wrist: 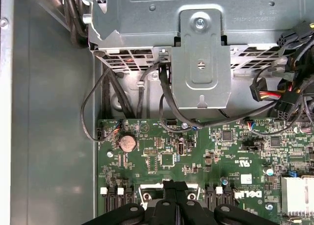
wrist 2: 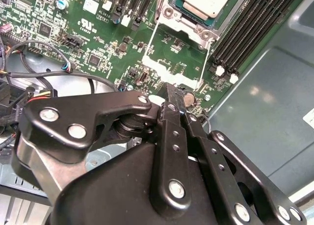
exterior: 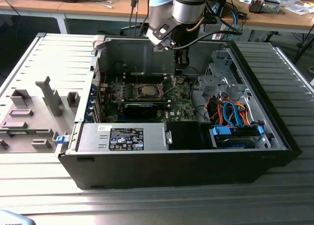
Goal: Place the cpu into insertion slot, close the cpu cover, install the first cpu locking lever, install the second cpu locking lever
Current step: 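Close the cpu cover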
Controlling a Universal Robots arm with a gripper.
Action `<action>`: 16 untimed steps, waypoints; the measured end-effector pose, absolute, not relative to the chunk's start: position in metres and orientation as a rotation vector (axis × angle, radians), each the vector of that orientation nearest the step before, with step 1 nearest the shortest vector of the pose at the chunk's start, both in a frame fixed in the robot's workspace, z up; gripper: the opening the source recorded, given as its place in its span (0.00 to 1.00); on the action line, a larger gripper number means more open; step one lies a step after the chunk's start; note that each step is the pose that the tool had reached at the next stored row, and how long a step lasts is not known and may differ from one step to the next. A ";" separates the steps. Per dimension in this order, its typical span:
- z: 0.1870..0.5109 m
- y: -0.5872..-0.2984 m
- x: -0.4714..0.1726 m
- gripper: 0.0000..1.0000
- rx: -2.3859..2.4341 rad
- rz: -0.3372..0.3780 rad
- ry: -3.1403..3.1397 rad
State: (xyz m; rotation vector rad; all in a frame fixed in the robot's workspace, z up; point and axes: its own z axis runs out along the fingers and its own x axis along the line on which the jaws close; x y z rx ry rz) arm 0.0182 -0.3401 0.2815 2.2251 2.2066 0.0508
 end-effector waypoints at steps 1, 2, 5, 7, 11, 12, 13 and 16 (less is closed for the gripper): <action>0.281 -0.340 0.019 0.11 2.225 0.051 2.207; 0.281 -0.340 0.020 0.11 2.225 0.051 2.207; 0.280 -0.340 0.021 0.11 2.225 0.051 2.207; 0.278 -0.340 0.022 0.11 2.225 0.050 2.206; 0.276 -0.340 0.024 0.11 2.210 0.048 2.219; 0.275 -0.340 0.025 0.11 2.190 0.048 2.239; 0.274 -0.340 0.027 0.11 2.176 0.040 2.259; 0.273 -0.340 0.028 0.11 2.175 -0.001 2.294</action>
